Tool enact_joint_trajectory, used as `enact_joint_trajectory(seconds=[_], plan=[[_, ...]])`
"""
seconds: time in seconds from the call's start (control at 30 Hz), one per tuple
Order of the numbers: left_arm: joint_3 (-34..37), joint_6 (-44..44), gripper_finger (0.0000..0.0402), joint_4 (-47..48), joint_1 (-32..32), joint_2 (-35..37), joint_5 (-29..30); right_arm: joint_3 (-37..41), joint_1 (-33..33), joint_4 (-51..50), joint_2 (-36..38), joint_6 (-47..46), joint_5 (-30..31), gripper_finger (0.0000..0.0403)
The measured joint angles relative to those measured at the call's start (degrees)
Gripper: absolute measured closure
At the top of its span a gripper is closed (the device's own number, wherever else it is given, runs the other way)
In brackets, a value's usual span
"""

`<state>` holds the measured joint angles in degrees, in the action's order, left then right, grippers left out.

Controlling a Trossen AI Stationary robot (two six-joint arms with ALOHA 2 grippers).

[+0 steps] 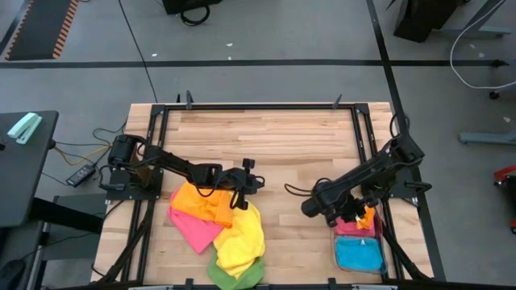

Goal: Fold microfiber towels
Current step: Put the folded orange towel into the transparent bin

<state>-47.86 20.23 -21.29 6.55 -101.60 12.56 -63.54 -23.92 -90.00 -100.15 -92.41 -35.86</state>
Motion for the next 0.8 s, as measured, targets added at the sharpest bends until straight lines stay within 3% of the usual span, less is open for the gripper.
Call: enact_joint_trajectory(seconds=[0.17, 0.43, 0.8], plan=[[-0.1, 0.0, 0.0379, 0.0, 0.0, -0.9, -0.1, 0.0, -0.2, 0.1, 0.3, 0.5, -0.8, 0.0356], [0.0, 0.1, 0.0389, -0.8, 0.0, -2.3, -0.1, 0.4, -1.5, -0.1, 4.3, -6.5, -1.5, 0.0356], [0.0, 0.0, 0.0384, -0.6, 1.5, -2.3, 0.0, 5.9, 0.3, 1.2, 4.1, -6.0, -5.0, 0.0356]])
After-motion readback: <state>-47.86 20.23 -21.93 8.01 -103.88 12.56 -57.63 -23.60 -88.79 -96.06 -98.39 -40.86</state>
